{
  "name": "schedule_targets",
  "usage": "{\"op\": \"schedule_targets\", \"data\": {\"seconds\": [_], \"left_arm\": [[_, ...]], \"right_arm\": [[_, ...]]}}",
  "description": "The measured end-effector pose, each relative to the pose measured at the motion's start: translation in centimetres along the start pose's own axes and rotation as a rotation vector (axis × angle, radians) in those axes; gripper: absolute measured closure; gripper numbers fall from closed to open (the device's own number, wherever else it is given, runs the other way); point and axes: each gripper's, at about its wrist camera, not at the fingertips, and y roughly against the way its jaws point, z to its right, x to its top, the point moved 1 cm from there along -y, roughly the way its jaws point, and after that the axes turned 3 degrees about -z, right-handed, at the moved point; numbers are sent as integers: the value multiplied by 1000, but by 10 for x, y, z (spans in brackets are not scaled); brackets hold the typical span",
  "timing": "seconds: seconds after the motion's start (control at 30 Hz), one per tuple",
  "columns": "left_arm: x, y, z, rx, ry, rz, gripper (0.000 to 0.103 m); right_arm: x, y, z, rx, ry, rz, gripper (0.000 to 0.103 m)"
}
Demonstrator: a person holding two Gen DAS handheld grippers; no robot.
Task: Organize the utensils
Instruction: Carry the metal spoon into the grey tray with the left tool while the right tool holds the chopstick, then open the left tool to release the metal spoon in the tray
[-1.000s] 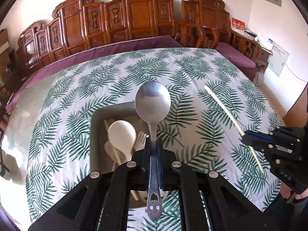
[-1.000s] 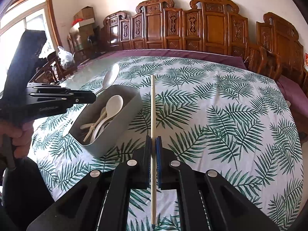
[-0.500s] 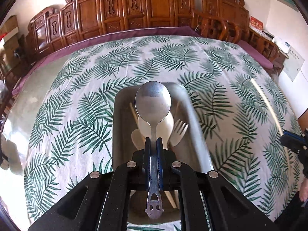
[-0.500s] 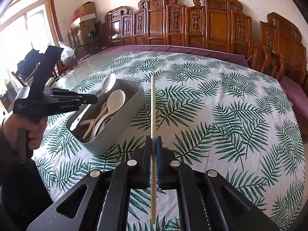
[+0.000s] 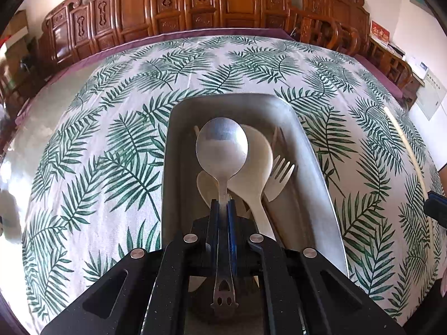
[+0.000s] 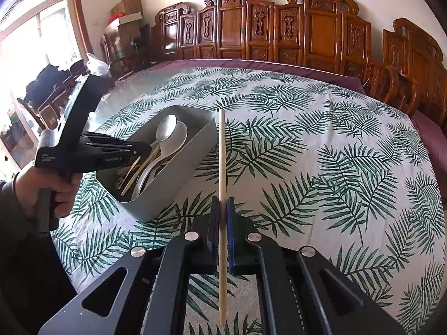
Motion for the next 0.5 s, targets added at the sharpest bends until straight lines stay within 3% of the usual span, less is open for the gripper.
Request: {"op": "schedule_targets", "data": {"seconds": [0.43,0.5], "left_arm": [[1,13,-1,1,-5,45,95],[3,18,-5,2,5,59,80]], "right_arm": [[5,-2,-18,-10,17,8,97],[8,-1,-23,-9,18,16,97]]}}
